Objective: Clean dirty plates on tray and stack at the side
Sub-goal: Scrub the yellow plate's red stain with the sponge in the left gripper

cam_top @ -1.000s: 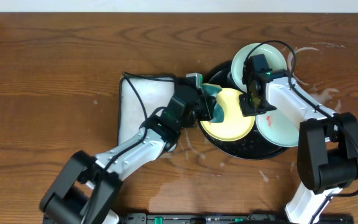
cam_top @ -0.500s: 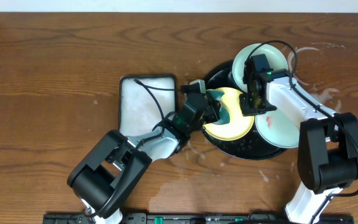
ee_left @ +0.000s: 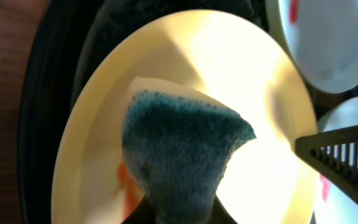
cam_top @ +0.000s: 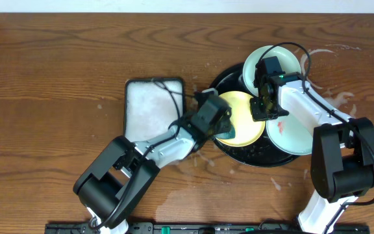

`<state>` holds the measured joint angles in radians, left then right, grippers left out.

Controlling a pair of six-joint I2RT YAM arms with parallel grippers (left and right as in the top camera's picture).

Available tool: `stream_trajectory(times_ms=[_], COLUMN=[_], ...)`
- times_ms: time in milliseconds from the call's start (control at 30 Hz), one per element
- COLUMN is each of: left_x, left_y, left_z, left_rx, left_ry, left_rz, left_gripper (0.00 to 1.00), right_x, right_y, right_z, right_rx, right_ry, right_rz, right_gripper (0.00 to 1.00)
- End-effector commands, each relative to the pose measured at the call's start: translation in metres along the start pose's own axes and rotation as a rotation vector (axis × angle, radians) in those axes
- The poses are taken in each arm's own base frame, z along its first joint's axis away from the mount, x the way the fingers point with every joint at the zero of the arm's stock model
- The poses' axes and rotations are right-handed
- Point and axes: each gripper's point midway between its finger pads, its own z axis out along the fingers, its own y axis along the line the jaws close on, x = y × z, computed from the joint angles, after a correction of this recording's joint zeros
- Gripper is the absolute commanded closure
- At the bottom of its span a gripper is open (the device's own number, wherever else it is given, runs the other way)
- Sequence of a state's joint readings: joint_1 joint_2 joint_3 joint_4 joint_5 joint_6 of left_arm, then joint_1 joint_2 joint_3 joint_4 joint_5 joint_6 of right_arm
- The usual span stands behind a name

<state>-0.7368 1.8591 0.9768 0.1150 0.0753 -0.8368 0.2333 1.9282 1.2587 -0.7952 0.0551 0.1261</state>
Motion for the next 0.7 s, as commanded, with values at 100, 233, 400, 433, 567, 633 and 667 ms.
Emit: stream_trajectory(times_ms=[100,233,400,433,567,633,667], left_x=[-0.027,-0.025,-0.021,-0.021,-0.021,-0.019,-0.019], left_y=[-0.030,-0.028,-0.022,-0.022,-0.011,-0.009,-0.010], left_z=[-0.020,-0.021,-0.022,-0.021,-0.015,-0.012,-0.011], left_rx=[-0.040,-0.058,-0.077,-0.078,-0.119,-0.124,-0.123], left_ry=[0.013,0.030,0.050,0.052,0.045,0.050,0.049], left_rz=[0.156,0.163,0.204,0.229,0.268,0.266,0.263], left_gripper=[0.93,0.93,0.92,0.93,0.93,0.93,0.92], right_x=[0.004,0.005,0.005,0.005,0.005,0.005,0.005], right_y=[0.007,0.007,0.007,0.007,0.007,0.007,0.007], right_z=[-0.002,-0.002,-0.002,-0.002,-0.002,-0.002,-0.002], right_rx=[-0.038,-0.037,-0.037,-0.037,-0.037,-0.038,-0.038], right_ry=[0.005,0.008,0.008,0.008,0.009,0.009,0.009], right_rz=[0.005,0.004,0.004,0.004,0.004,0.004,0.004], right_gripper=[0.99,0.99,0.99,0.99,0.99,0.99,0.99])
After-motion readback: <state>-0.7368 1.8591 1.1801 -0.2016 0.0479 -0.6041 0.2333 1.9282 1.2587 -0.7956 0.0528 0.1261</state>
